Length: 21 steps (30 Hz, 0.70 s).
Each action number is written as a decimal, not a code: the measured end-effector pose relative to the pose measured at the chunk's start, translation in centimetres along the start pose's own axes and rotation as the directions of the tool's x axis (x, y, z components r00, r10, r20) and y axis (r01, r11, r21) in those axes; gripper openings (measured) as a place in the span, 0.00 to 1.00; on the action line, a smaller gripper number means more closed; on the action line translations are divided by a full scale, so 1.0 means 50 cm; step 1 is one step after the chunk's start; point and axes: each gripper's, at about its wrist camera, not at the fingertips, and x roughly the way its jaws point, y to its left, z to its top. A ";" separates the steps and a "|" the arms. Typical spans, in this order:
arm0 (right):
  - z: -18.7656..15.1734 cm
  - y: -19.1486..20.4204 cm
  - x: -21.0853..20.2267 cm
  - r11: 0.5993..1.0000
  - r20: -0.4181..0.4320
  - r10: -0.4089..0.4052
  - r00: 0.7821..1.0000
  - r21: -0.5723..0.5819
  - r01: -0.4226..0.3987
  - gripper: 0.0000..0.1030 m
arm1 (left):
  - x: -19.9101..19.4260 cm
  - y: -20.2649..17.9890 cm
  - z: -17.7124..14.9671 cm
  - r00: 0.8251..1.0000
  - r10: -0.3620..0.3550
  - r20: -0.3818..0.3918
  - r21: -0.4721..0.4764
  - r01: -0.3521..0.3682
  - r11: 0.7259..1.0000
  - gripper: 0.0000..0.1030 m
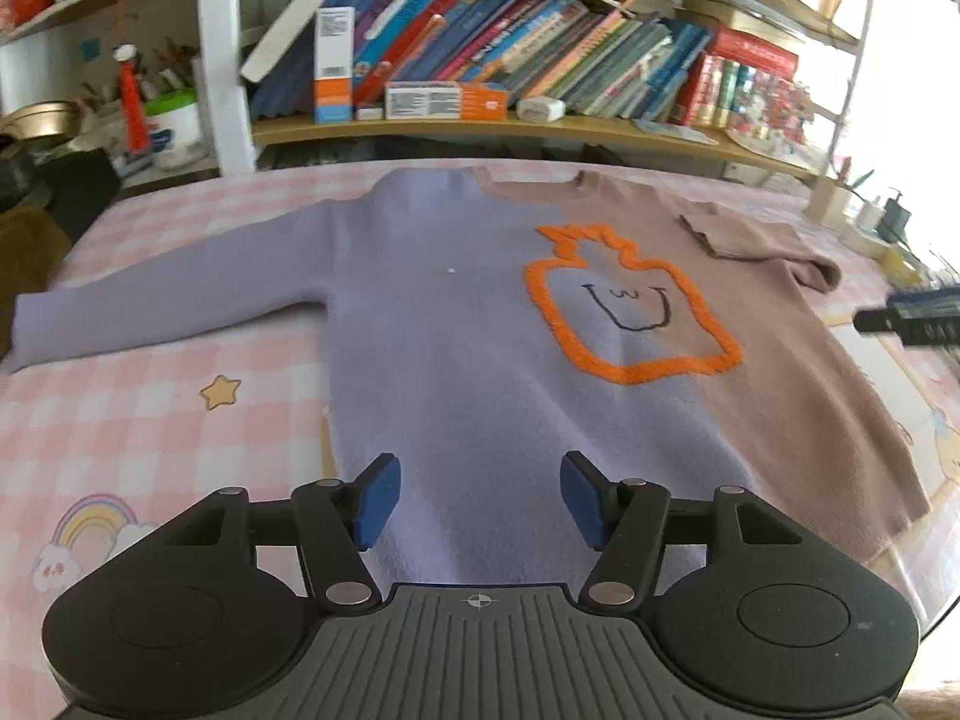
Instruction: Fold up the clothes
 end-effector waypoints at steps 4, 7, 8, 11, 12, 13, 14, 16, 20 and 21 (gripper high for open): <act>0.049 -0.011 0.072 0.989 0.030 0.063 0.998 -0.139 -0.058 0.43 | -0.013 -0.043 -0.015 0.998 0.065 -0.013 -0.030 -0.065 0.997 0.59; 0.084 -0.015 0.138 0.969 0.020 0.121 0.992 -0.220 -0.113 0.41 | -0.027 -0.076 -0.030 0.993 0.117 -0.024 -0.039 -0.118 0.992 0.59; 0.095 -0.016 0.161 0.962 0.010 0.140 0.990 -0.239 -0.134 0.40 | -0.032 -0.086 -0.036 0.990 0.137 -0.028 -0.050 -0.139 0.989 0.59; 0.122 -0.019 0.221 0.947 -0.028 0.191 0.981 -0.258 -0.191 0.36 | -0.047 -0.109 -0.054 0.980 0.195 -0.043 -0.092 -0.198 0.976 0.59; 0.129 -0.019 0.237 0.942 -0.041 0.199 0.979 -0.267 -0.202 0.36 | -0.053 -0.114 -0.060 0.976 0.212 -0.048 -0.108 -0.216 0.970 0.59; 0.135 -0.018 0.252 0.937 -0.054 0.206 0.977 -0.275 -0.213 0.36 | -0.058 -0.119 -0.065 0.972 0.229 -0.054 -0.123 -0.234 0.964 0.59; 0.139 -0.017 0.264 0.931 -0.066 0.216 0.974 -0.286 -0.226 0.35 | -0.064 -0.124 -0.072 0.967 0.247 -0.060 -0.141 -0.253 0.957 0.59; 0.146 -0.019 0.282 0.921 -0.074 0.236 0.969 -0.301 -0.247 0.35 | -0.076 -0.129 -0.082 0.957 0.281 -0.071 -0.172 -0.289 0.942 0.59; 0.162 -0.042 0.299 0.918 -0.104 0.302 0.948 -0.237 -0.319 0.18 | -0.089 -0.137 -0.089 0.943 0.322 -0.088 -0.214 -0.334 0.918 0.59; 0.163 -0.047 0.299 0.921 -0.101 0.289 0.952 -0.241 -0.305 0.08 | -0.089 -0.139 -0.087 0.941 0.326 -0.088 -0.218 -0.337 0.916 0.59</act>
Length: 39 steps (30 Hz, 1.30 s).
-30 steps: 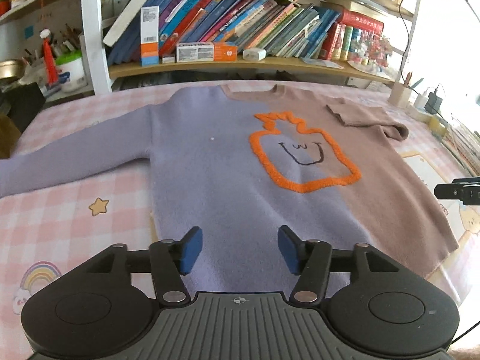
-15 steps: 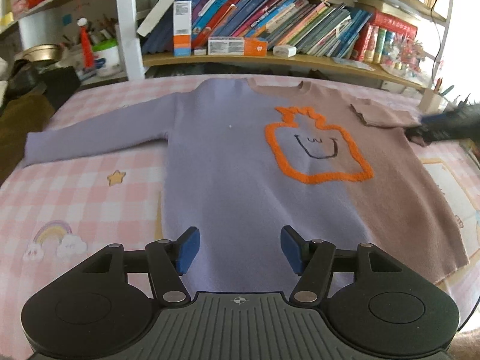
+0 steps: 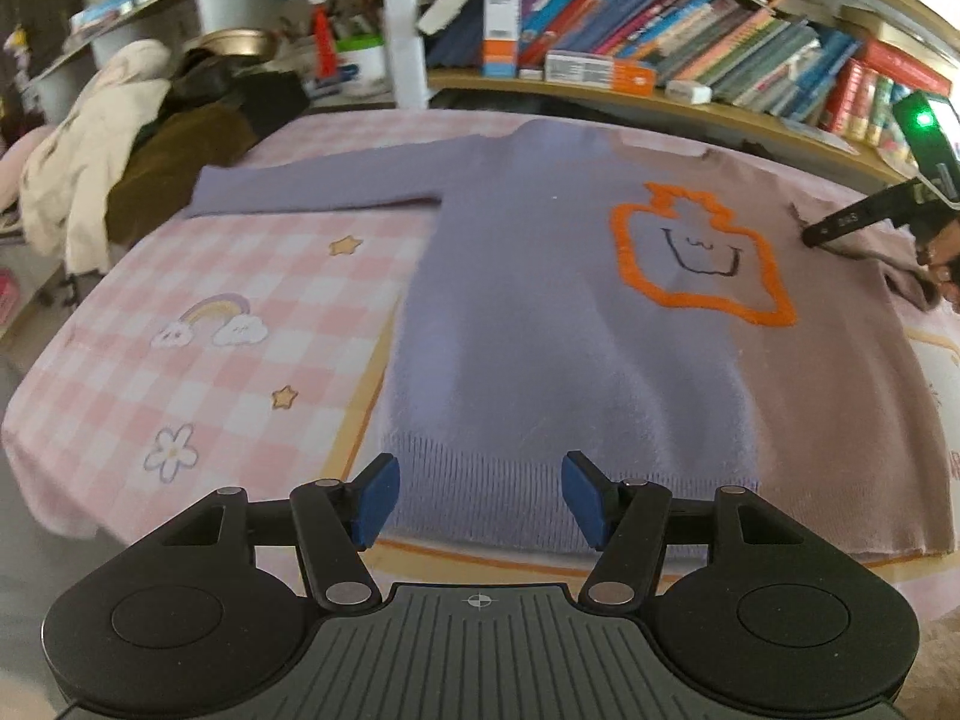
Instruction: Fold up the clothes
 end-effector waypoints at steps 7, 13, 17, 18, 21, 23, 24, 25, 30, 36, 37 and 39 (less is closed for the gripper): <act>-0.031 -0.087 -0.135 0.972 0.138 -0.206 0.969 0.145 0.186 0.07 | 0.010 -0.053 0.019 0.999 -0.033 0.009 0.063 0.032 0.998 0.59; -0.135 -0.196 -0.296 0.881 0.157 -0.443 0.883 0.257 0.397 0.07 | 0.027 -0.110 0.031 0.995 -0.102 0.011 0.130 0.099 0.987 0.59; -0.212 -0.245 -0.334 0.830 0.069 -0.526 0.848 0.261 0.493 0.08 | 0.038 -0.145 0.038 0.989 -0.149 0.006 0.165 0.146 0.975 0.59; -0.229 -0.255 -0.338 0.819 0.047 -0.540 0.840 0.261 0.512 0.08 | 0.039 -0.154 0.039 0.987 -0.160 0.007 0.177 0.156 0.972 0.59; -0.264 -0.274 -0.350 0.799 0.008 -0.555 0.832 0.284 0.531 0.10 | 0.037 -0.179 0.039 0.983 -0.181 0.006 0.213 0.176 0.961 0.59; -0.277 -0.275 -0.353 0.780 0.001 -0.583 0.812 0.282 0.559 0.16 | 0.036 -0.187 0.037 0.983 -0.183 0.002 0.225 0.178 0.958 0.59; -0.282 -0.271 -0.358 0.771 -0.002 -0.593 0.805 0.285 0.569 0.33 | 0.035 -0.189 0.036 0.983 -0.182 -0.001 0.226 0.178 0.958 0.59; -0.286 -0.268 -0.362 0.770 0.006 -0.595 0.804 0.291 0.567 0.42 | 0.035 -0.189 0.036 0.984 -0.180 -0.003 0.224 0.176 0.958 0.59; -0.285 -0.236 -0.372 0.819 0.051 -0.520 0.852 0.314 0.481 0.42 | 0.034 -0.177 0.032 0.986 -0.165 -0.005 0.196 0.163 0.967 0.59; -0.297 -0.140 -0.363 0.900 0.085 -0.292 0.953 0.362 0.244 0.42 | 0.031 -0.159 0.036 0.987 -0.160 0.003 0.185 0.156 0.970 0.59; -0.302 -0.121 -0.361 0.905 0.085 -0.262 0.961 0.367 0.214 0.42 | 0.030 -0.156 0.036 0.987 -0.161 0.006 0.187 0.157 0.970 0.59; -0.311 -0.077 -0.357 0.910 0.076 -0.212 0.974 0.379 0.169 0.42 | 0.029 -0.148 0.036 0.986 -0.167 0.009 0.193 0.162 0.968 0.59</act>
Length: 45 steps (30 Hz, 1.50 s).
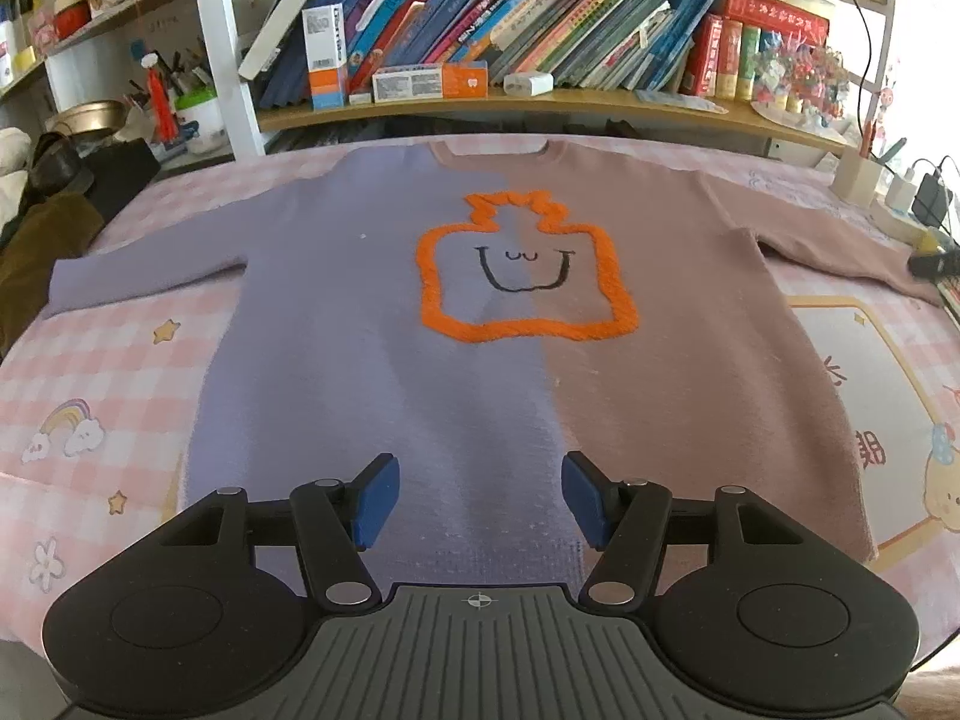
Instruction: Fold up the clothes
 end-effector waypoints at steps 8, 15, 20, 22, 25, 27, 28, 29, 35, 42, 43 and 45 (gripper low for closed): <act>-0.093 0.122 -0.017 0.993 -0.108 0.097 0.989 0.079 -0.088 0.42 | -0.009 0.060 -0.023 1.000 -0.010 0.007 0.007 0.010 1.000 0.59; -0.140 0.189 -0.019 0.987 -0.171 0.107 0.979 0.134 -0.084 0.41 | -0.008 0.148 -0.041 0.999 0.038 -0.009 -0.043 -0.039 0.998 0.59; -0.156 0.208 -0.020 0.986 -0.177 0.069 0.982 0.162 -0.040 0.34 | -0.006 0.201 -0.050 0.998 0.063 -0.020 -0.094 -0.064 0.993 0.59; -0.155 0.211 -0.018 0.985 -0.175 0.069 0.982 0.168 -0.039 0.29 | -0.004 0.216 -0.052 0.998 0.064 -0.018 -0.108 -0.066 0.992 0.59; -0.154 0.214 -0.016 0.983 -0.172 0.072 0.982 0.179 -0.041 0.14 | 0.004 0.233 -0.054 0.998 0.061 -0.022 -0.138 -0.064 0.988 0.59; -0.153 0.218 -0.016 0.983 -0.170 0.070 0.983 0.181 -0.039 0.11 | 0.012 0.242 -0.055 0.998 0.058 -0.030 -0.162 -0.062 0.985 0.56; -0.152 0.222 -0.015 0.984 -0.169 0.064 0.983 0.175 -0.034 0.10 | 0.016 0.246 -0.057 0.998 0.059 -0.036 -0.178 -0.064 0.982 0.55; -0.150 0.224 -0.015 0.985 -0.171 0.059 0.984 0.171 -0.029 0.10 | 0.020 0.251 -0.058 0.998 0.053 -0.040 -0.198 -0.060 0.978 0.45; -0.143 0.234 -0.007 0.990 -0.164 0.034 0.986 0.143 -0.010 0.08 | 0.030 0.257 -0.054 0.999 0.029 -0.027 -0.237 -0.035 0.971 0.16; -0.126 0.245 0.019 0.995 -0.142 -0.002 0.990 0.101 0.017 0.08 | 0.051 0.254 -0.034 1.000 0.021 -0.019 -0.217 -0.025 0.976 0.16; -0.123 0.245 0.021 0.995 -0.145 -0.001 0.989 0.102 0.015 0.08 | 0.055 0.255 -0.030 1.000 0.022 -0.020 -0.215 -0.026 0.976 0.16; -0.119 0.246 0.024 0.995 -0.151 0.002 0.989 0.103 0.013 0.08 | 0.059 0.258 -0.026 1.000 0.024 -0.018 -0.212 -0.027 0.977 0.16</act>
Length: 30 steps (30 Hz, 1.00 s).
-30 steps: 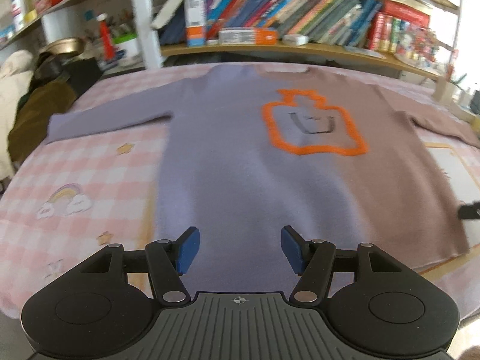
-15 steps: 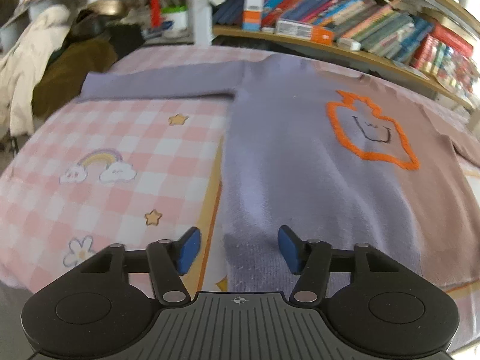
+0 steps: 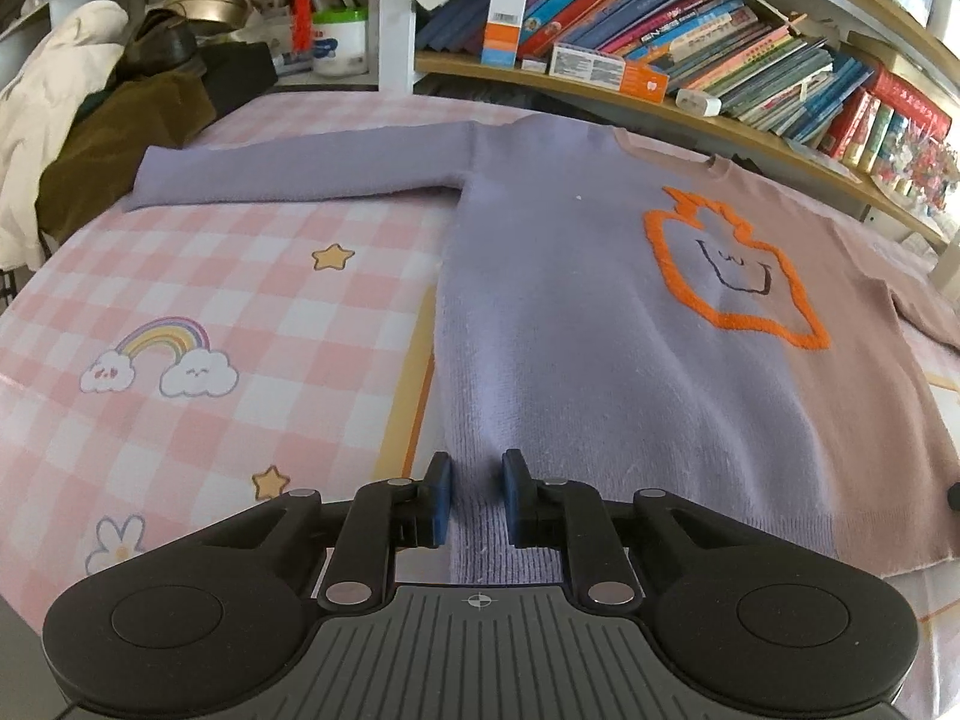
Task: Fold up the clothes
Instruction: 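Pinch the hem with both tools and tug it to straighten the sweater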
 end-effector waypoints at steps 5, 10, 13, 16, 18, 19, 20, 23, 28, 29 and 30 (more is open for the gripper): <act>-0.005 -0.004 -0.005 1.000 0.003 0.003 1.000 0.013 -0.003 0.08 | 0.000 0.001 -0.001 1.000 -0.006 0.001 0.007 0.006 1.000 0.13; -0.013 -0.001 -0.014 1.000 0.003 -0.001 1.000 0.018 0.001 0.08 | -0.007 0.005 -0.004 1.000 -0.009 -0.004 0.001 0.009 1.000 0.12; -0.014 0.001 -0.014 1.000 0.005 -0.007 1.000 0.020 0.007 0.08 | -0.006 0.007 -0.005 1.000 -0.010 -0.008 0.004 0.010 1.000 0.13; -0.016 0.002 -0.017 0.999 0.006 -0.015 1.000 0.031 0.014 0.10 | -0.005 0.011 -0.004 1.000 -0.011 -0.012 0.007 0.011 1.000 0.17; -0.020 0.005 -0.023 0.999 0.008 -0.024 1.000 0.041 0.024 0.21 | -0.011 0.012 -0.004 1.000 -0.019 -0.007 0.006 0.019 1.000 0.18; -0.022 0.009 -0.028 0.999 0.013 -0.032 0.999 0.043 0.032 0.35 | -0.016 0.012 -0.005 1.000 -0.024 -0.001 0.007 0.024 1.000 0.19; -0.024 0.012 -0.034 0.998 0.022 -0.042 0.999 0.043 0.041 0.41 | -0.022 0.012 -0.006 1.000 -0.030 0.006 0.009 0.030 1.000 0.23; -0.030 0.023 -0.053 0.997 0.045 -0.059 0.997 0.041 0.058 0.50 | -0.041 0.007 -0.007 0.998 -0.050 0.030 0.029 0.049 0.998 0.35; -0.047 0.044 -0.087 0.996 0.088 -0.083 0.993 0.047 0.079 0.78 | -0.077 -0.007 -0.013 0.995 -0.075 0.067 0.079 0.069 0.994 0.57; -0.052 0.050 -0.094 0.995 0.096 -0.085 0.992 0.050 0.081 0.80 | -0.083 -0.008 -0.015 0.994 -0.078 0.073 0.088 0.072 0.994 0.61; -0.058 0.055 -0.101 0.995 0.104 -0.087 0.991 0.053 0.082 0.83 | -0.090 -0.009 -0.017 0.994 -0.082 0.078 0.096 0.075 0.993 0.64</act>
